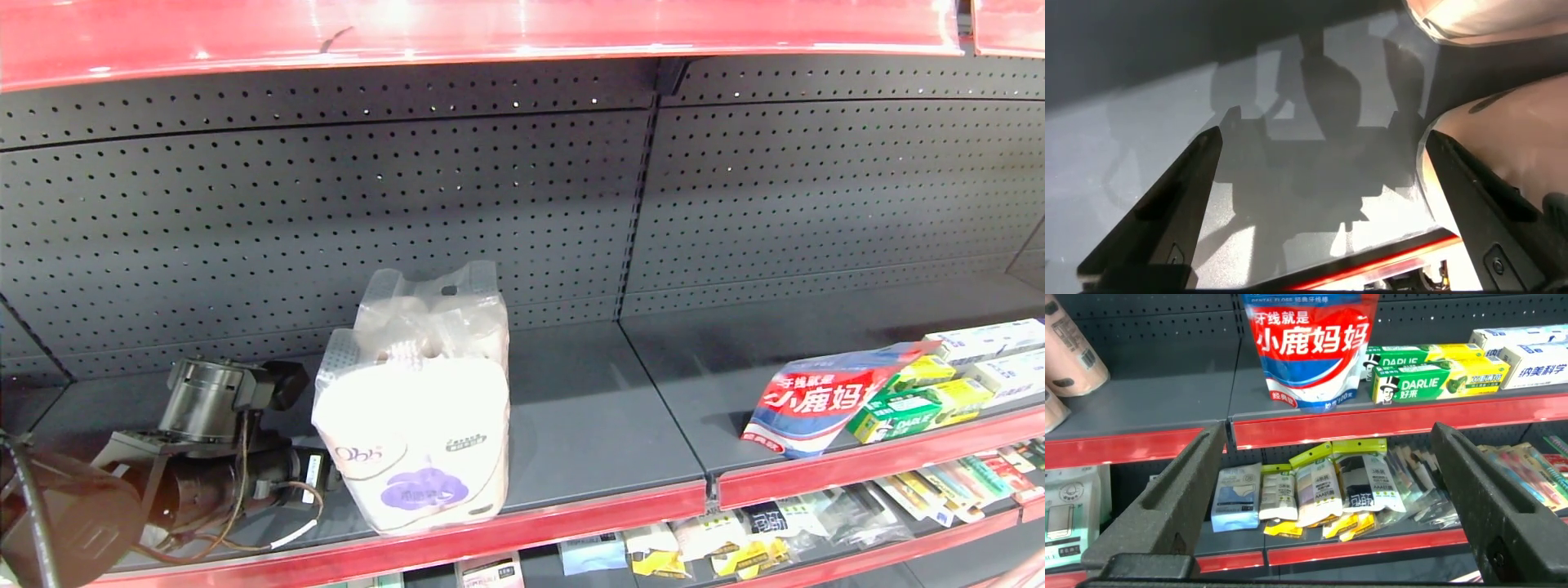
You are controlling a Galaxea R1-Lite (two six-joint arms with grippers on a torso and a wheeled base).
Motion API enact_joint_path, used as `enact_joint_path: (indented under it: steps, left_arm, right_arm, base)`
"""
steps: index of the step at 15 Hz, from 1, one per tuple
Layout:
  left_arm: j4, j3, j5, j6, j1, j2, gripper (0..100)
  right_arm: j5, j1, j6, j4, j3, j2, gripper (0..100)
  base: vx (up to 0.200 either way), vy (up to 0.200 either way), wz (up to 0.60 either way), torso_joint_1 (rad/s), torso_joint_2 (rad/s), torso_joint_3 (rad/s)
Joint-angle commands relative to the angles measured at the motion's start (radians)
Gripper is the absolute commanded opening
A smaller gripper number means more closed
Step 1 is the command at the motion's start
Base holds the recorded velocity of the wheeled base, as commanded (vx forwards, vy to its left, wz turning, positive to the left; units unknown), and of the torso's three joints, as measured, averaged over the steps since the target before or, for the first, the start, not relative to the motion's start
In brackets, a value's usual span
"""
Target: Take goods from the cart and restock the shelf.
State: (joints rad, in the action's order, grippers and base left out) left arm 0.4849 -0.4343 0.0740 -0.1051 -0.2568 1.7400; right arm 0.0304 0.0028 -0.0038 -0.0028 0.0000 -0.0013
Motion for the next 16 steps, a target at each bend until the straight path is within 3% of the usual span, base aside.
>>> enact_joint_path:
  steps: [1, 3, 7, 16]
  left_arm:
    - [0.001, -0.001, 0.009, 0.002, 0.005, -0.005, 100]
    - [0.003, -0.023, 0.041, 0.035, 0.024, -0.016, 100]
    - [-0.008, -0.012, 0.041, 0.125, 0.056, -0.062, 100]
    - [-0.015, 0.026, 0.032, 0.133, 0.033, -0.02, 100]
  right_arm:
    - [0.0, 0.0, -0.001, 0.0, 0.0, 0.001, 100]
    - [0.0, 0.0, -0.001, 0.0, 0.0, 0.001, 100]
    - [0.0, 0.0, -0.001, 0.0, 0.0, 0.001, 100]
    - [0.0, 0.0, -0.001, 0.0, 0.0, 0.001, 100]
  base:
    - [0.0, 0.0, 0.0, 0.0, 0.0, 0.0]
    - [0.0, 0.0, 0.0, 0.0, 0.0, 0.0]
    - [0.0, 0.0, 0.0, 0.0, 0.0, 0.0]
    - [0.0, 0.0, 0.0, 0.0, 0.0, 0.0]
